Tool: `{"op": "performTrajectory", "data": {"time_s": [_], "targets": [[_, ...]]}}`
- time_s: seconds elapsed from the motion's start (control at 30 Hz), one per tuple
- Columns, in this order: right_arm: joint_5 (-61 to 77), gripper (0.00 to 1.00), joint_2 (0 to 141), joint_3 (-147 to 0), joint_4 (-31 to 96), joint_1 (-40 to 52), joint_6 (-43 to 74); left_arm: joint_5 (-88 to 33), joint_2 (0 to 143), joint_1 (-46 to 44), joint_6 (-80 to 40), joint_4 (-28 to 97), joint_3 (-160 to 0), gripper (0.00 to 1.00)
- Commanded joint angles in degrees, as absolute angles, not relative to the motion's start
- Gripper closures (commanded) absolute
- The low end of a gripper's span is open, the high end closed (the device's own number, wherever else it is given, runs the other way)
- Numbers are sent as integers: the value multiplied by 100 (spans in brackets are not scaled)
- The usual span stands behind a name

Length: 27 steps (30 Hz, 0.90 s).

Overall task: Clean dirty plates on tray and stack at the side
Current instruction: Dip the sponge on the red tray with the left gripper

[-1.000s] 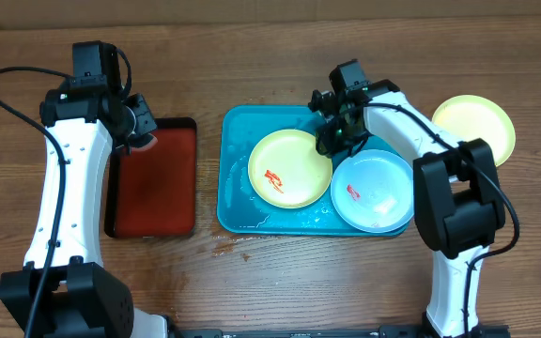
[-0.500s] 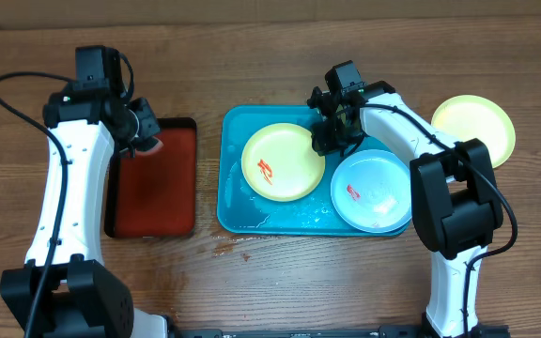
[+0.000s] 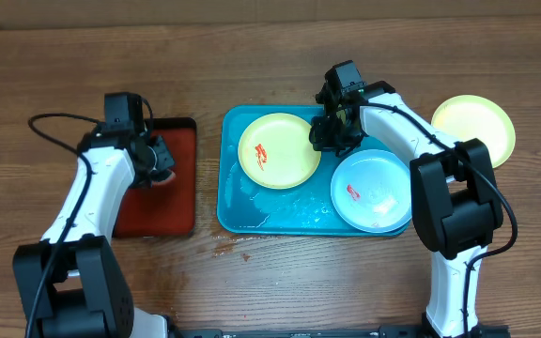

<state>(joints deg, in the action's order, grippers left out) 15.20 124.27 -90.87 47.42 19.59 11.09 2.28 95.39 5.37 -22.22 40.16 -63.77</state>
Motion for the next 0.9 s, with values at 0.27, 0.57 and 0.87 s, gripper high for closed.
{"op": "performTrajectory", "data": {"time_s": [0.27,0.57,0.87], "targets": [[1549,96,12453,-9006,4587,1981,1201,744,9756,663,-2276,3754,-6082,96],[1509,96,12453,-9006,4554,1981,1201,593,10656,674,-2276,3594,-6082,96],[1509,96,12453,-9006,4545,1981,1201,609,10313,679,-2272,4471,-6965,96]]}}
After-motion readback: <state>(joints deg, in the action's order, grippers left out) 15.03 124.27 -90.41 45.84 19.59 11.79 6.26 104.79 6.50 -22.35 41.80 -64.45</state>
